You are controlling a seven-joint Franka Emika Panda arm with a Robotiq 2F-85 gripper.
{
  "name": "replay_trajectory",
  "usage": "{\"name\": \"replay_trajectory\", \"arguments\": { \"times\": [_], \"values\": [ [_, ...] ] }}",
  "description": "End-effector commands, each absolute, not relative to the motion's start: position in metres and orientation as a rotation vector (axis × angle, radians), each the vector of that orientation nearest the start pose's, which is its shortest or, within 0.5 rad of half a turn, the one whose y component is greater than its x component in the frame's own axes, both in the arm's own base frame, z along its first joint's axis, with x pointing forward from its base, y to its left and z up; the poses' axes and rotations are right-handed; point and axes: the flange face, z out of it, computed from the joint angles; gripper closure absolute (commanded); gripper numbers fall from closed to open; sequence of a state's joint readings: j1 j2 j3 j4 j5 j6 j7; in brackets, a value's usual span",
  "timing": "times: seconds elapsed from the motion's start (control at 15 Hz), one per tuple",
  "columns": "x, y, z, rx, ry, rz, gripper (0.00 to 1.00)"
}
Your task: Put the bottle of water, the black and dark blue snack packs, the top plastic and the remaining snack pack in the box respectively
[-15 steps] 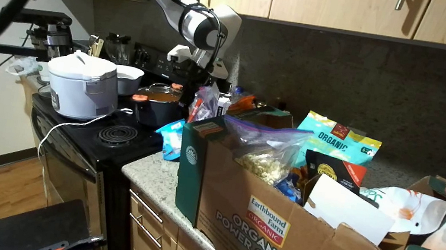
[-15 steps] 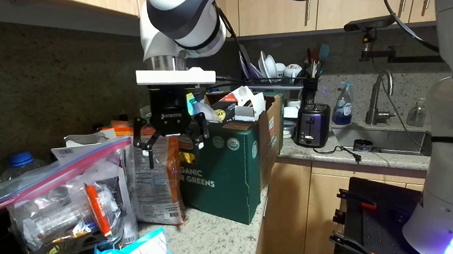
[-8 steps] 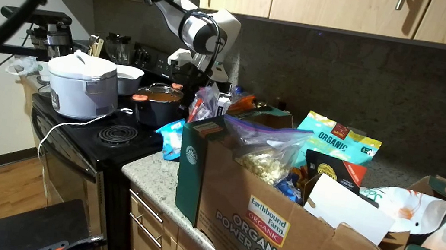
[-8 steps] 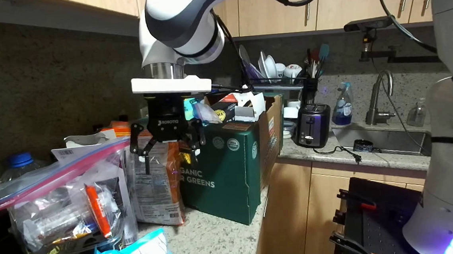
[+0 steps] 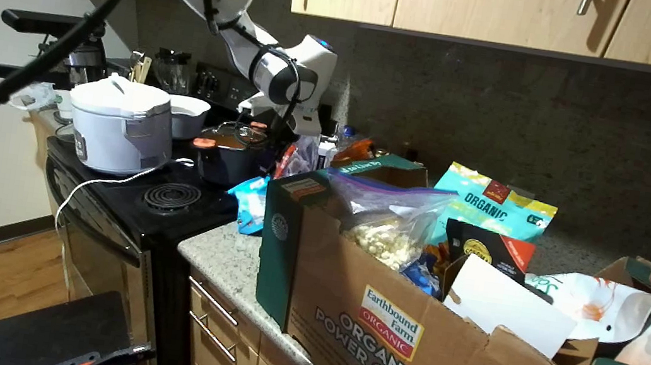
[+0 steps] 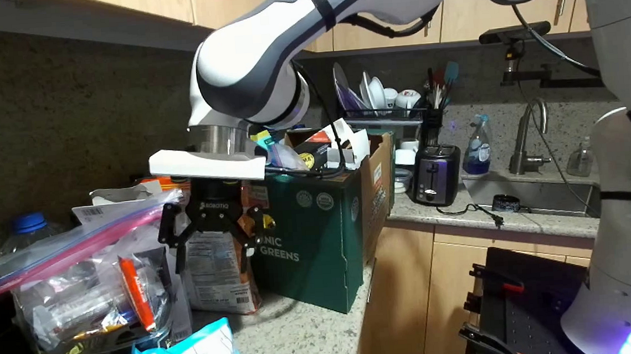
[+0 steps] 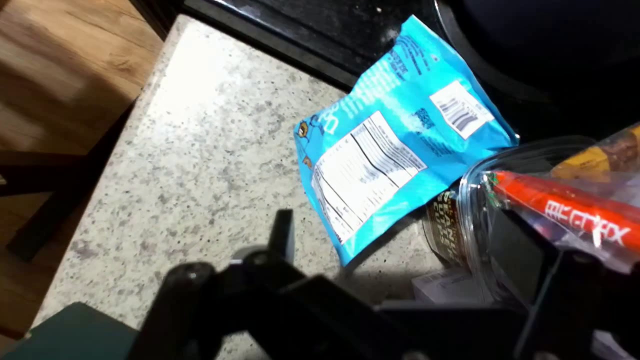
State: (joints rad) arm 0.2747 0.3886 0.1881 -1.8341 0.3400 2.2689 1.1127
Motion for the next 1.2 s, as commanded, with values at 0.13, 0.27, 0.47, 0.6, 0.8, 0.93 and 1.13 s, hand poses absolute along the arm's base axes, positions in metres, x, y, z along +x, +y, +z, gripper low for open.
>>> {"name": "replay_trajectory", "arguments": {
  "times": [0.13,0.27,0.47,0.6,0.8,0.93,1.13],
  "values": [
    [0.572,0.290,0.289,-2.465,1.425,0.297,0.00],
    [0.571,0.285,0.274,-2.436,1.491,0.306,0.00],
    [0.572,0.284,0.258,-2.369,1.582,0.308,0.00],
    [0.573,0.286,0.250,-2.321,1.637,0.289,0.00],
    [0.577,0.289,0.236,-2.298,1.705,0.274,0.00],
    [0.578,0.286,0.223,-2.307,1.774,0.264,0.00],
    [0.581,0.282,0.207,-2.316,1.844,0.263,0.00]
  ]
}}
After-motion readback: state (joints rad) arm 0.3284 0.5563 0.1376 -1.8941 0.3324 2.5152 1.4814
